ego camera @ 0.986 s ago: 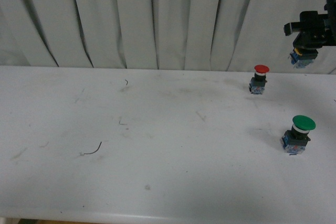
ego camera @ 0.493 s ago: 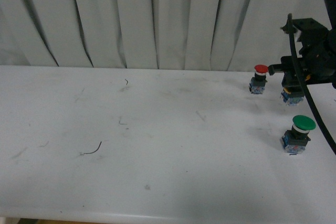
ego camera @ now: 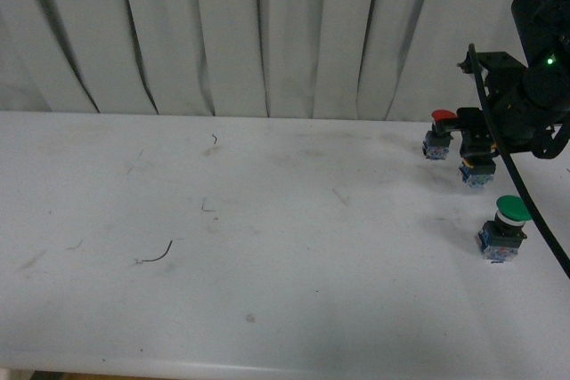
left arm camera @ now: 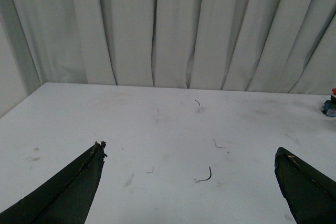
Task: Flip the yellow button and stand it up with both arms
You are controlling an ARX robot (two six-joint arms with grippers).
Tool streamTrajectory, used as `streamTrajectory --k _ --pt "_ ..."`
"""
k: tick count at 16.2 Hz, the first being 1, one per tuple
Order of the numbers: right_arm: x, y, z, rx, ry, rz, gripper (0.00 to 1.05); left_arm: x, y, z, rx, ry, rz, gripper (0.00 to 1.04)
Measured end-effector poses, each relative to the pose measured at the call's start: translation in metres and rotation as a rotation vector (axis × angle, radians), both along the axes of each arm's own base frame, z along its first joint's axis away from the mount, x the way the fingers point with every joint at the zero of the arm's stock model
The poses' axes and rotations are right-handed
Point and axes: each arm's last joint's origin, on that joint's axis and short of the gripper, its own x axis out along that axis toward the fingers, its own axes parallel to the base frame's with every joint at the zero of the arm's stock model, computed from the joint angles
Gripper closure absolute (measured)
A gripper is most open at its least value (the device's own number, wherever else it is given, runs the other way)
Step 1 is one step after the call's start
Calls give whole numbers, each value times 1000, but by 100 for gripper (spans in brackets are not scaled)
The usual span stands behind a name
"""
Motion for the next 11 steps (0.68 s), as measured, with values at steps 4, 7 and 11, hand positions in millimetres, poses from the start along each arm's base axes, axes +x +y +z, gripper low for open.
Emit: streamTrajectory --k 4,7,11 --pt "5 3 -5 31 -8 -59 70 0 0 0 0 0 0 7" --pt "3 3 -9 53 1 -90 70 0 0 0 0 0 0 7" --pt "-1 3 -18 62 23 -115 70 0 0 0 0 0 0 7"
